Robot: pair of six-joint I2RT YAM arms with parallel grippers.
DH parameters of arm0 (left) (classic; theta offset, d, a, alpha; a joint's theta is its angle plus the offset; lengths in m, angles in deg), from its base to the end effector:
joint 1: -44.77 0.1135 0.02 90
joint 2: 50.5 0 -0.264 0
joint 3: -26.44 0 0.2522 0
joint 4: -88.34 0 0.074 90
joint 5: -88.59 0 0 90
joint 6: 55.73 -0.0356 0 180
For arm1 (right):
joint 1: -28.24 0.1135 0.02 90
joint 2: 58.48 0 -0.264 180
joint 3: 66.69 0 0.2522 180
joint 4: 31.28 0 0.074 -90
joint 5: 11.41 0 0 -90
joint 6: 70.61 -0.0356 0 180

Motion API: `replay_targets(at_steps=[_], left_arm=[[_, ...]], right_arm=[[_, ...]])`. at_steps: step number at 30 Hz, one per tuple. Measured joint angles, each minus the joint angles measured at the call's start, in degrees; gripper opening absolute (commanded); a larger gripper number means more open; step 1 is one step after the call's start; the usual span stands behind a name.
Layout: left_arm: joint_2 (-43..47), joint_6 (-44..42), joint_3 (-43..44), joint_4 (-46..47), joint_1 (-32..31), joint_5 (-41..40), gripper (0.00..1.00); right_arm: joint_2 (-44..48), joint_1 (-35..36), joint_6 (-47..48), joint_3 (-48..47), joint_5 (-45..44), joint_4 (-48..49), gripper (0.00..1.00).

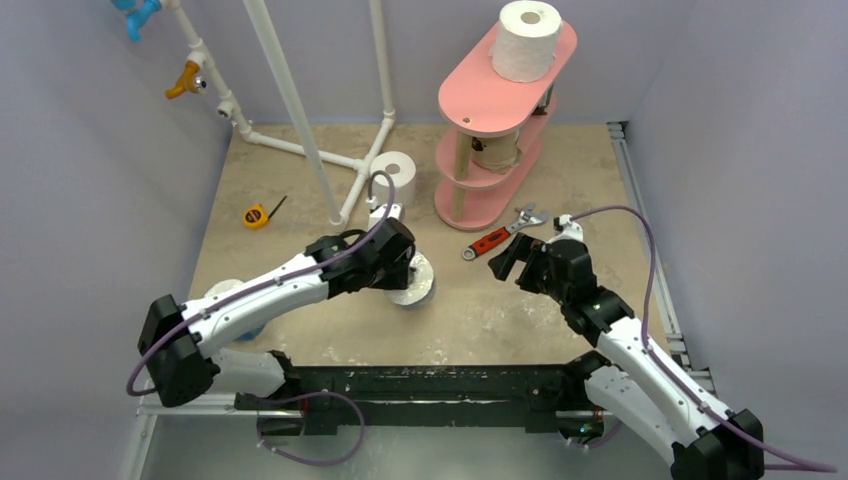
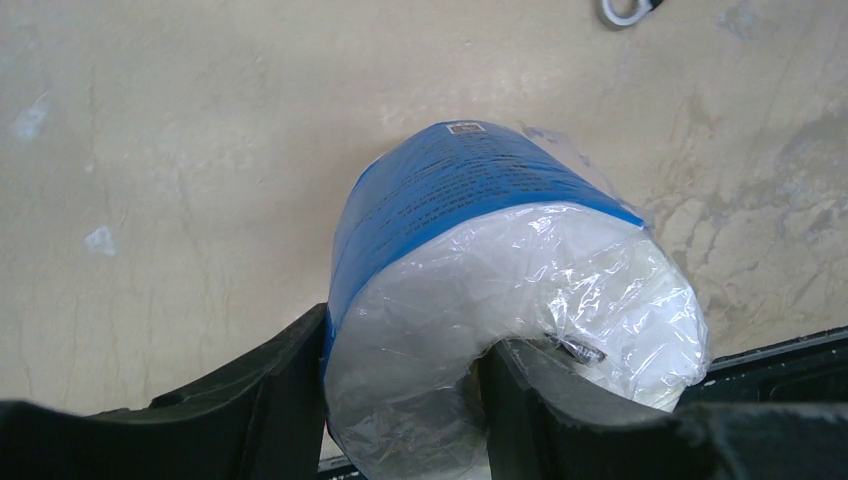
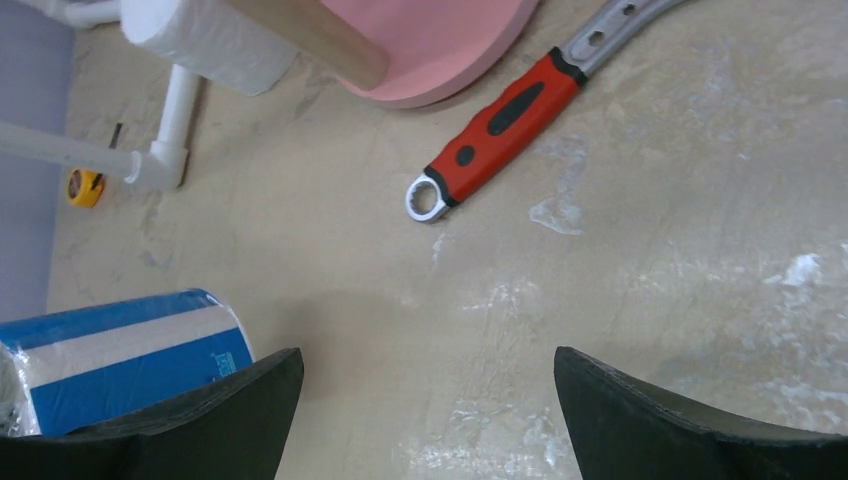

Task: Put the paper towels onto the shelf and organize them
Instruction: Place the paper towel at the center of the board.

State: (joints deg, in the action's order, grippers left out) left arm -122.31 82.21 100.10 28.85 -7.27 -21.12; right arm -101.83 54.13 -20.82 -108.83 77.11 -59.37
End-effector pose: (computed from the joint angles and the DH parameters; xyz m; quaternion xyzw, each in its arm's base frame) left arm 0.1615 -0.1875 0.2816 -0.0138 0.9473 -0.1046 0.3024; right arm 0.1585 0.0759 0.2358 0.1140 0.8553 0.2662 0.4296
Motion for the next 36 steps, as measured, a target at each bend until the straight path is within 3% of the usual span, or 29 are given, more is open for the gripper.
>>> replay_targets(at_steps=[11,26,36], left_arm=[[-18.1,-12.1,11.3,7.6,-4.4,3.7,0.29],[-27.2,-14.6,16.0,8.3,-8.0,4.5,0.42],[-28.0,-14.6,16.2,8.6,-8.5,5.1,0.71]], right_arm=[[5.5,0.0,-4.0,-0.1,-5.4,-6.1,0.99],[5.2,0.0,-3.5,-0.5,-5.4,-8.5,0.99],[5.3,0.0,-3.6,-0.5,-5.4,-8.9,0.99]])
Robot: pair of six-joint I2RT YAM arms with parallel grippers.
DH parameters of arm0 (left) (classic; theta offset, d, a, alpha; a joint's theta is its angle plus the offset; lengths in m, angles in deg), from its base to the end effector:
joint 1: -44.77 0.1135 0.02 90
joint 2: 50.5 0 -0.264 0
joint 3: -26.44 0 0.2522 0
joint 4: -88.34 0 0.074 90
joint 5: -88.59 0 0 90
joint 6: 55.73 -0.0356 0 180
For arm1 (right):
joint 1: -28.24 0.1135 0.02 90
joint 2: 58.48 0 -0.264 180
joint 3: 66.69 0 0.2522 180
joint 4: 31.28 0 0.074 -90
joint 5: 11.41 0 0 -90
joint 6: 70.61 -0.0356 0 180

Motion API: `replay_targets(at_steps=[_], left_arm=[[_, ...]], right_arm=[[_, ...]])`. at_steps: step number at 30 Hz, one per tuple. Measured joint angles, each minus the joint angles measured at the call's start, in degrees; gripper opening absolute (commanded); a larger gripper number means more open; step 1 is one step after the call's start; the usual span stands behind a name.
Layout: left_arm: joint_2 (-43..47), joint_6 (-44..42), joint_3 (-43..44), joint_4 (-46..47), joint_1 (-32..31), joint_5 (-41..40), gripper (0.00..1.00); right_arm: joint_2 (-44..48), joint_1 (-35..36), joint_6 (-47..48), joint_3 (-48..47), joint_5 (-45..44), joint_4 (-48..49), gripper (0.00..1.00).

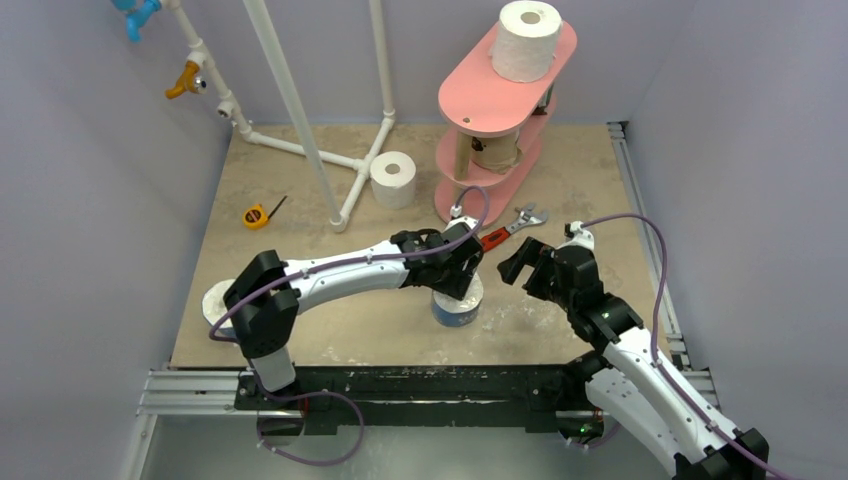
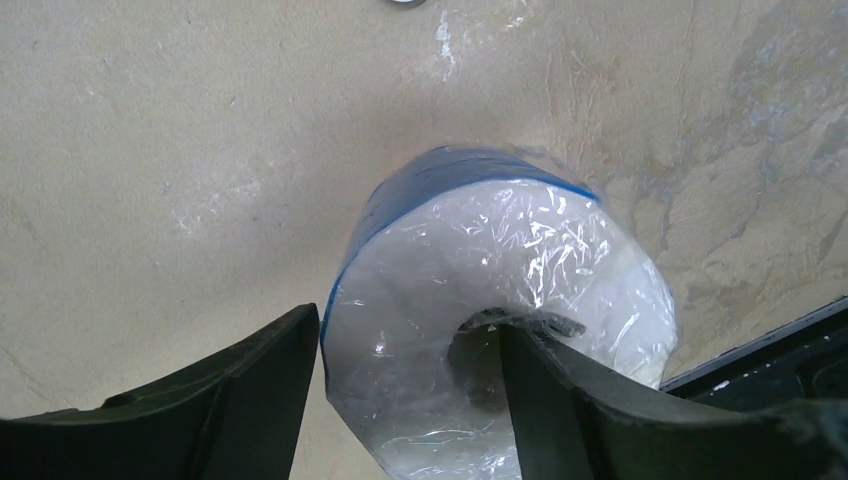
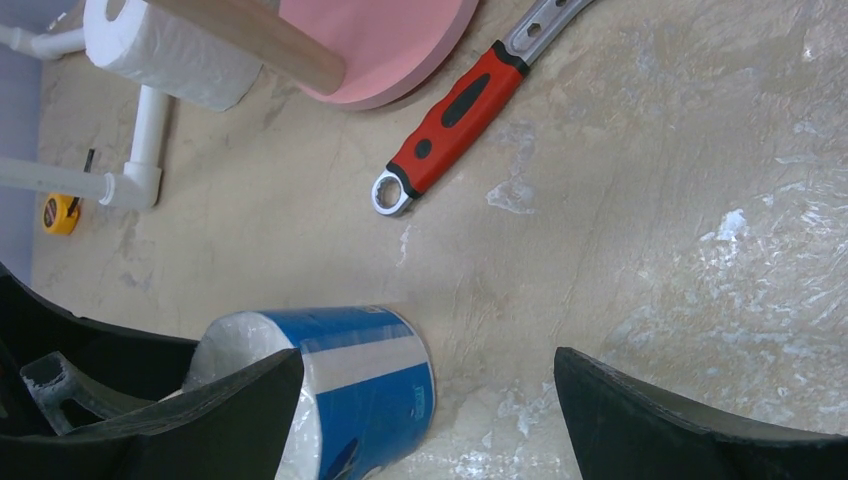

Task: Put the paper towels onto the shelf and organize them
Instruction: Place the paper towel at the center of the board, then pick up the paper towel from the center of the board.

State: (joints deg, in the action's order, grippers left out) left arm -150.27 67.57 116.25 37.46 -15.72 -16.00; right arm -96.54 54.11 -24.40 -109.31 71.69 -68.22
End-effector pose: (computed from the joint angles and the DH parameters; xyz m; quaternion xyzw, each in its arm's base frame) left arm 0.1881 -0.3141 0.2353 0.1946 0.9406 -0.0983 0.2603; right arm 0.1421 0.0642 0.2377 0.1649 0.8594 0.2315 0.4250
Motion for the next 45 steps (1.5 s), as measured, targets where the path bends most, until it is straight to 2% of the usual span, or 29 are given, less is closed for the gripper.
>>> replay_targets(at_steps=[5,11,15,19,25,32,45], left_arm=[[0.0,0.0,0.3,1.1,-0.4,0.3,0.88],[5.3,0.6,-0.2,0.7,-1.2,-2.0,0.9],[17.5,2.4,-3.6,0.5,-1.2,-7.0,0.9],[33.4,6.9,-11.0,0.1,-1.2,-14.4,0.9],[47.2,13.8,-24.3,-0.9,-1.2,-20.1,0.88],[49.7,18.1,-32.8,-1.4,-1.2,-19.9,0.88],[50.5,21.7,-34.2,-1.8,-1.2,-19.9,0.87]], right_arm=[[0.0,0.0,0.0,0.0,0.2,0.0,0.99],[0.0,0.0,2.2,0.0,2.9,0.6,0.99],[-0.3,0.0,4.7,-0.4,7.0,1.5,0.99],[-3.2,0.0,7.5,-2.1,11.5,1.9,0.97],[-9.4,0.9,10.5,-2.5,17.8,3.1,0.92],[-11.8,5.0,10.9,-2.6,18.6,4.6,0.92],[-20.5,9.8,10.2,-4.2,12.9,5.3,0.8]])
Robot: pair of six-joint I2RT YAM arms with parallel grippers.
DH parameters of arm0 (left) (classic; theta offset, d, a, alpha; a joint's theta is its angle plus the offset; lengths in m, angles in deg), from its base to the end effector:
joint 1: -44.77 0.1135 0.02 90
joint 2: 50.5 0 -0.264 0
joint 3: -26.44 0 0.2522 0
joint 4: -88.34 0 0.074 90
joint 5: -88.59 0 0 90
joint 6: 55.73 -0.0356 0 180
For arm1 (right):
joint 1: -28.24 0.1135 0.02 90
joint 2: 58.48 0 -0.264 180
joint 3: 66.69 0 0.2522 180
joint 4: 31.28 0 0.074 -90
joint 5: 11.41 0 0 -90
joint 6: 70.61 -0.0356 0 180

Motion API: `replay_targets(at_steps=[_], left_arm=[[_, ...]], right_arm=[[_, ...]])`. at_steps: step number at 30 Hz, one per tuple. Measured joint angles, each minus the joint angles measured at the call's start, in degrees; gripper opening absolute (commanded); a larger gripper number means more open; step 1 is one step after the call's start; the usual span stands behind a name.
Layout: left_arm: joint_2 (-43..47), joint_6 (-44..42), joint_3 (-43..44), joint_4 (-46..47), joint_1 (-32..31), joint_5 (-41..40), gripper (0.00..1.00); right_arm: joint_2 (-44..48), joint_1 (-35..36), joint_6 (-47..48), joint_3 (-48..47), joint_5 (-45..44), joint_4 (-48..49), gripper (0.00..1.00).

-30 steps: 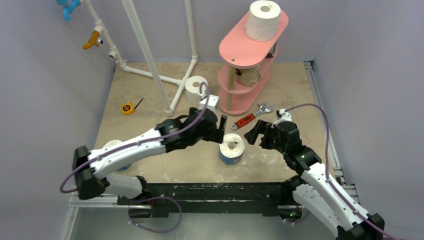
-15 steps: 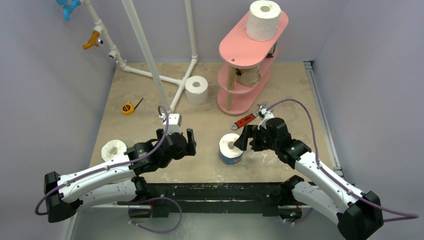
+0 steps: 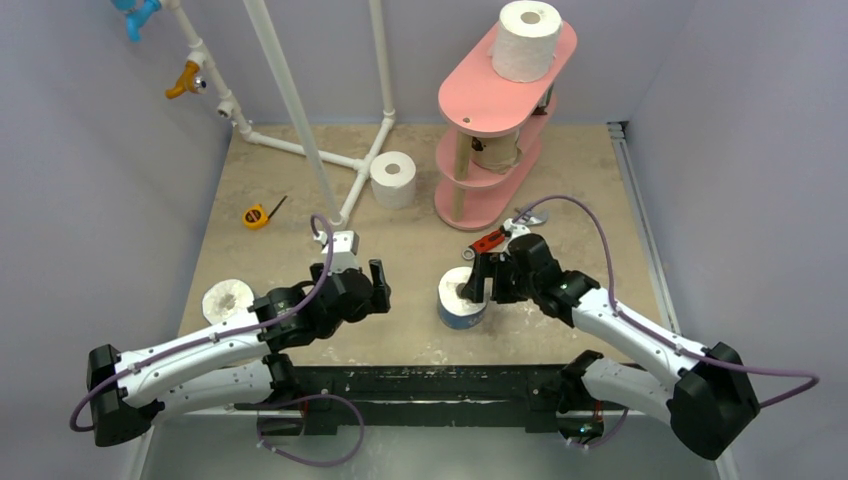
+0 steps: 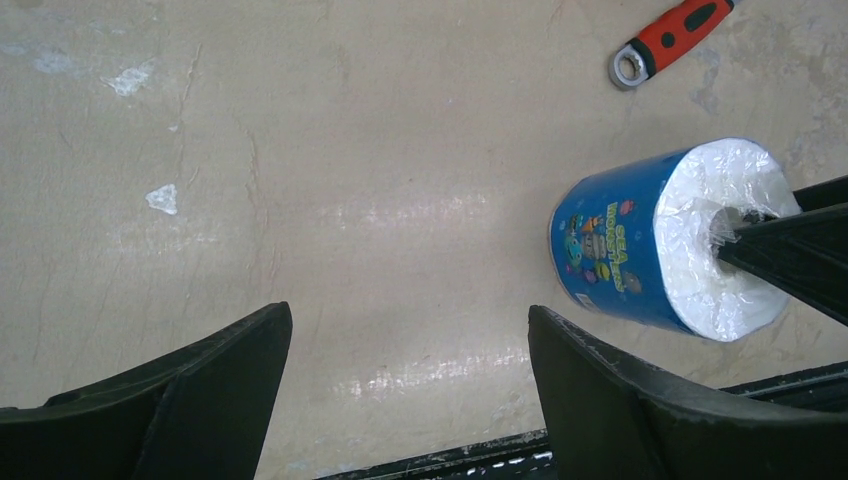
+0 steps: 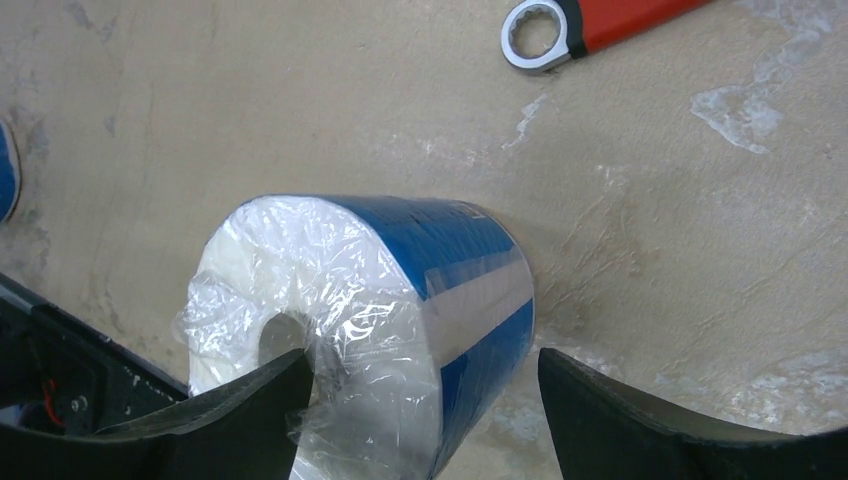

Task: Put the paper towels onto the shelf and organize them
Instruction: Pick up the paper towel from the center of the board.

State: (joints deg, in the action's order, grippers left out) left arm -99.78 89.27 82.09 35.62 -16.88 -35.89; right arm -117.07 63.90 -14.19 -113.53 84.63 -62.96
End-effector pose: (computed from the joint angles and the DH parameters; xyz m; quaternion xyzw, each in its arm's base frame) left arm 0.0983 -0.1398 0.2668 -0.0586 0.8915 -0.1577 0.4206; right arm 0.1674 0.1248 0.2122 -0.0375 0.9167 0.2641 0.2974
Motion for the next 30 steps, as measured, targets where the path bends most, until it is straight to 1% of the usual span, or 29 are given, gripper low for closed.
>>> replay_targets(at_steps=[3,5,9,11,15,19,24,26,30], left_arm=[[-0.1,0.7,-0.7,-0.2,0.0,0.2,0.87],[-0.1,1.1,-1.0,-0.1,0.0,0.3,0.87],[-0.1,1.5,-1.7,-0.2,0.0,0.4,0.86],[-0.1,1.5,-1.9,-0.2,0.0,0.4,0.86],[0.1,1.6,-2.6,-0.2,0.0,0.5,0.86],[0.7,1.6,-3.1,-0.2,0.0,0.6,0.86],[1.9,1.6,-3.5,-0.3,0.0,0.7,0.86],[2.8,1.6,-3.7,-0.5,0.0,0.7,0.86],[4.9,1.6,-4.3,-1.3,0.0,0.7,0.86]], right_arm=[[-1.5,0.2,-0.3,-0.3,-1.6,0.4,0.73],[-2.2,0.3,-0.7,-0.4,-2.2,0.8,0.66],[-3.1,0.6,-1.4,-0.7,-3.0,1.5,0.49],[-2.9,0.7,-1.4,-0.9,-3.7,1.2,0.44],[-1.8,0.7,-1.3,-2.2,-5.8,-1.7,0.43],[-1.3,0.7,-1.4,-5.6,-7.9,-5.6,0.43],[0.1,-0.2,-1.8,-10.4,-12.6,-8.8,0.43],[0.0,-2.4,-2.3,-12.2,-13.8,-8.9,0.42],[-1.4,-10.3,-3.5,-13.9,-14.4,-8.0,0.42]])
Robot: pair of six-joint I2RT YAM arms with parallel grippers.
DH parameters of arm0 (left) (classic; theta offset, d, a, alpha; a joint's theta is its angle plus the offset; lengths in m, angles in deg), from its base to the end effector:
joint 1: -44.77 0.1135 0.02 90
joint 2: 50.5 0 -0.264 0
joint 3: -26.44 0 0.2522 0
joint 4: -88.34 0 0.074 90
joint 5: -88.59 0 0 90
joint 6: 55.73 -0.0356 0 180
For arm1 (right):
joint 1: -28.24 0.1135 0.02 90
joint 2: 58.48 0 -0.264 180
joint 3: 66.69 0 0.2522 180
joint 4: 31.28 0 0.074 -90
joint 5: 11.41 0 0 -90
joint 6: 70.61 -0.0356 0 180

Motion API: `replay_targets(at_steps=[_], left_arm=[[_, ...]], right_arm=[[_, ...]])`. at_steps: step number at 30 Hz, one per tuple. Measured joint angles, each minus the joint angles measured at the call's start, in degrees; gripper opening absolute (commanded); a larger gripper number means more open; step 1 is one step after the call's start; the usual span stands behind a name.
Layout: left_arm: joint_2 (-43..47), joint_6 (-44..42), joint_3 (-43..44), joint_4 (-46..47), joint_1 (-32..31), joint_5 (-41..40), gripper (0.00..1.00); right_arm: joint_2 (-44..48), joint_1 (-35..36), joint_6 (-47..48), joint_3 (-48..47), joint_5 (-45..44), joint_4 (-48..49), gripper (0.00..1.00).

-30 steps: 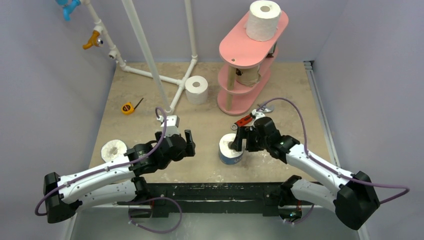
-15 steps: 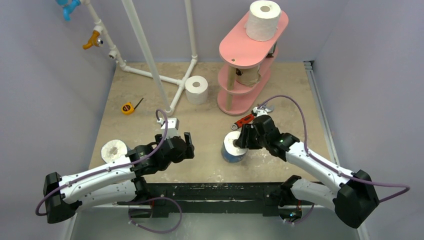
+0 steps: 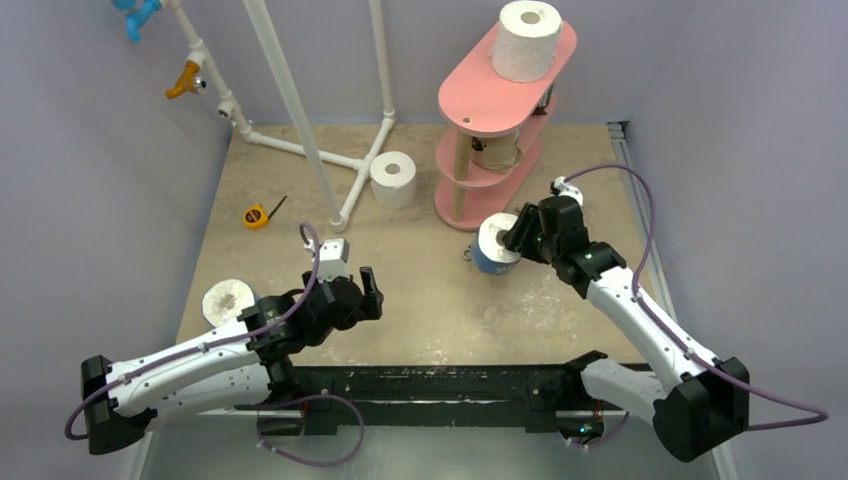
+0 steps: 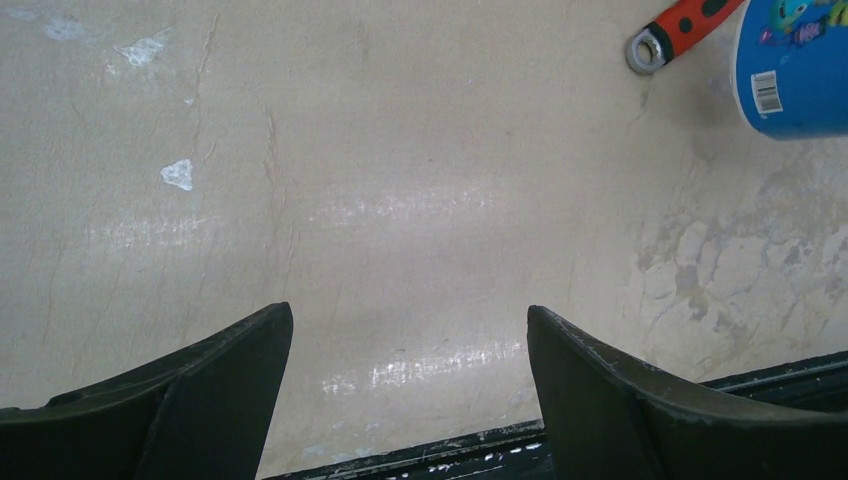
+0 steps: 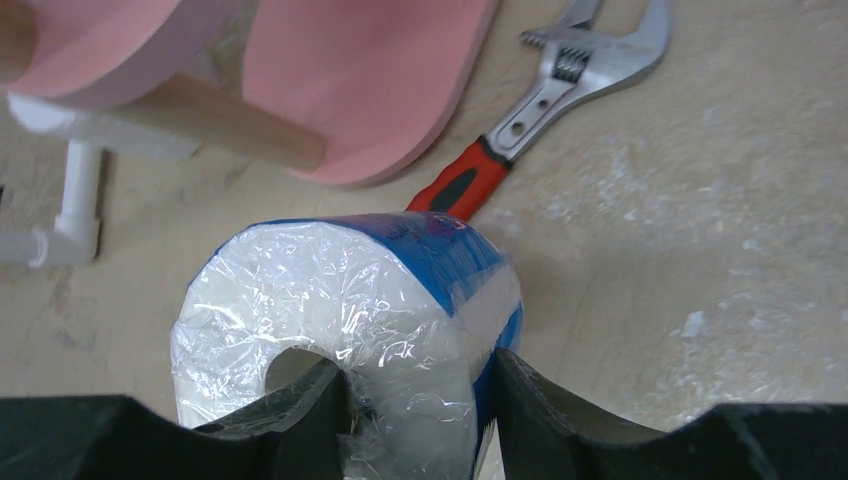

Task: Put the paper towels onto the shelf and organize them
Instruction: Pick up the paper towel from the center of the board, then place the paper towel on the shelf.

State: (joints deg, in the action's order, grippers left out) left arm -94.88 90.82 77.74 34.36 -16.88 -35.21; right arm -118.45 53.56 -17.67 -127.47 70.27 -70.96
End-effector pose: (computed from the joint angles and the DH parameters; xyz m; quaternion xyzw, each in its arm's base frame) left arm 0.0897 -0.1246 0.2527 -0.0667 0.8943 -0.1616 0.4120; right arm 0.2057 0.0916 0.2771 0.1232 0.8918 0.1669 0.4021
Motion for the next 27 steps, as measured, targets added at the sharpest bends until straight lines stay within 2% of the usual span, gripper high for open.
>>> replay_targets(at_steps=[4,8,14,20,27], left_arm=[[2.0,-0.1,-0.1,-0.6,0.0,0.0,0.86],[3.7,-0.1,-0.2,-1.4,0.0,0.0,0.86],[5.7,-0.2,-1.7,-1.5,0.0,0.1,0.86],[7.4,-0.1,-2.1,-1.9,0.0,0.4,0.86],[9.6,0.0,-2.8,-2.6,0.0,0.8,0.86]], right_arm=[[-2.4,-6.1,-2.1,-0.2,-1.3,0.4,0.41],[-5.3,-8.7,-4.9,-1.9,-2.1,0.9,0.4],[-9.9,-11.0,-9.1,-7.6,-4.4,2.3,0.4],[-18.2,-13.3,-11.7,-13.8,-5.8,2.9,0.4],[-24.2,-14.2,-13.4,-16.1,-6.3,4.2,0.4]])
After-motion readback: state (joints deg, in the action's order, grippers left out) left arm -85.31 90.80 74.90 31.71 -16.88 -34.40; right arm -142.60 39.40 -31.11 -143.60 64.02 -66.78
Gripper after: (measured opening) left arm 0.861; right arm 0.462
